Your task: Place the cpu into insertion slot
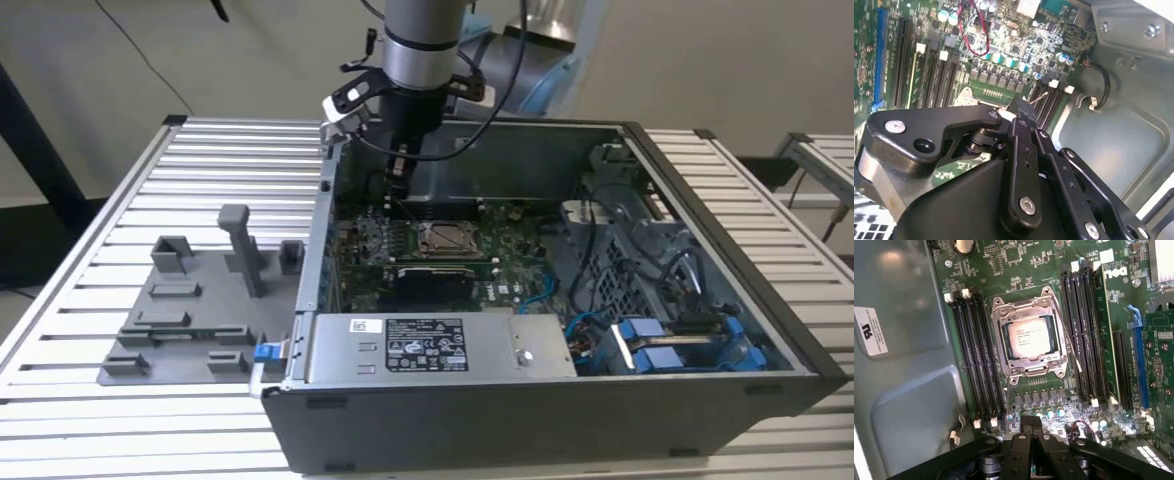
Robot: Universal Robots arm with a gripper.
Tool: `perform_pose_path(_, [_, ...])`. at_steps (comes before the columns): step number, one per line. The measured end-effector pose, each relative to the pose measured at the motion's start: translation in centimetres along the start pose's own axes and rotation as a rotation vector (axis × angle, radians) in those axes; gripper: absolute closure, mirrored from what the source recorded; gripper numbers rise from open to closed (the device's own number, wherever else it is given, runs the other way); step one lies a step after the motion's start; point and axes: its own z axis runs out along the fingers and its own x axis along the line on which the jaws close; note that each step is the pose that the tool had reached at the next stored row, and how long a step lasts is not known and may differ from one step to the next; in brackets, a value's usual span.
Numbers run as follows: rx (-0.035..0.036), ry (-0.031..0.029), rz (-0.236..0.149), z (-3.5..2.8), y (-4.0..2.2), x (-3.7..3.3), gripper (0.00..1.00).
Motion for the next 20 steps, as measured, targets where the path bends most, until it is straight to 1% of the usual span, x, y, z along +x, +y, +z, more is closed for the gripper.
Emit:
perform_pose_path(3, [-0.0013, 0.0017, 0.017, 0.04, -0.47, -0.11, 0.89])
perform_pose_path(6, [-0.0019, 0.0054, 0.032, 0.13, -0.79, -0.17, 0.89])
perform_pose_path(7, [-0.0019, 0.0075, 0.037, 0.16, -0.90, -0.20, 0.89])
perform_pose_path(8, [-0.0013, 0.0114, 0.040, 0.18, -1.00, -0.22, 0.89])
perform_pose_path(9, [-0.0004, 0.0173, 0.045, 0.22, -1.06, -0.24, 0.89])
perform_pose_path(10, [0.0008, 0.0247, 0.051, 0.24, -1.08, -0.25, 0.89])
perform_pose_path(11, [0.0026, 0.0348, 0.058, 0.27, -1.10, -0.25, 0.89])
perform_pose_path(13, [0.0066, 0.0571, 0.073, 0.32, -1.12, -0.26, 0.89])
perform_pose_path(14, [0.0067, 0.0619, 0.081, 0.34, -1.13, -0.26, 0.89])
perform_pose_path(15, [0.0070, 0.0626, 0.088, 0.34, -1.16, -0.27, 0.89])
perform_pose_path(16, [0.0092, 0.0627, 0.093, 0.35, -1.18, -0.27, 0.89])
perform_pose_path(18, [0.0183, 0.0637, 0.103, 0.35, -1.22, -0.29, 0.89])
perform_pose_path(20, [0.0292, 0.0673, 0.109, 0.35, -1.28, -0.30, 0.89])
